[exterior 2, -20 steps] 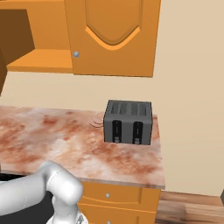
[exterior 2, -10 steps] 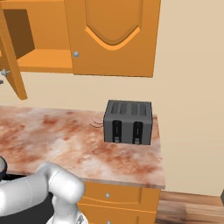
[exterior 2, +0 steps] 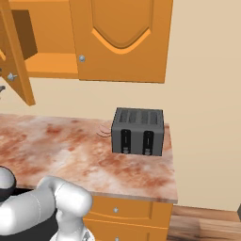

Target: Close all open cabinet doors.

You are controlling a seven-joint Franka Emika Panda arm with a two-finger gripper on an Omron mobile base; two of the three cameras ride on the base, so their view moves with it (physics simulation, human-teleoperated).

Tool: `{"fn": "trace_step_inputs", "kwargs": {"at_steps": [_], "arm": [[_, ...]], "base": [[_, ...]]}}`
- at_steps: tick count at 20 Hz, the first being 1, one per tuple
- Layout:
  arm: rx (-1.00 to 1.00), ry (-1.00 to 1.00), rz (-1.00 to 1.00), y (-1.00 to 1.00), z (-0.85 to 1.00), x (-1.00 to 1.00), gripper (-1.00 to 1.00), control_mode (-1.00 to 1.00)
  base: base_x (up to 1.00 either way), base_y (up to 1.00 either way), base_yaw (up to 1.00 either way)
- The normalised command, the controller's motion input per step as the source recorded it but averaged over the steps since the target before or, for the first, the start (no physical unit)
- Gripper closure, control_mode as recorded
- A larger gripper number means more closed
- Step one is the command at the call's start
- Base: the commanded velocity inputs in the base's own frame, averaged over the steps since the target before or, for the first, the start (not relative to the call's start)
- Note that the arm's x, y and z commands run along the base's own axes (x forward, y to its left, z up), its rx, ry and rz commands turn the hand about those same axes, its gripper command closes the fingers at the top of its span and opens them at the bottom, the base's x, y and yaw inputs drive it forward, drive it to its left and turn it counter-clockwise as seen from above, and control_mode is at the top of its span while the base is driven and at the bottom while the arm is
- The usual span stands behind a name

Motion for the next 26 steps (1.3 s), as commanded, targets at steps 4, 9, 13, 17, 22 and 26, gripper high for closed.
{"fn": "trace_step_inputs", "kwargs": {"at_steps": [4,9,13,17,22,26], "arm": [[0.00,0.00,0.24,-0.90,0.03,0.28,-1.00,-1.00],[0.01,0.00,0.24,-0.92,0.06,0.32,-1.00,-1.00],[0.00,0.00,0.13,-0.82,0.12,0.37,-1.00,-1.00],[0.00,0.00,0.02,-0.79,0.40,-0.01,-1.00,-1.00],[0.00,0.00,0.00,-0.83,0.45,-0.14,-1.00,-1.00],[0.00,0.00,0.00,-0.80,0.33,-0.23,-1.00,-1.00]], "base": [[0.00,0.00,0.00],[0.00,0.00,0.00],[0.00,0.00,0.00],[0.00,0.00,0.00],[0.00,0.00,0.00],[0.00,0.00,0.00]]}}
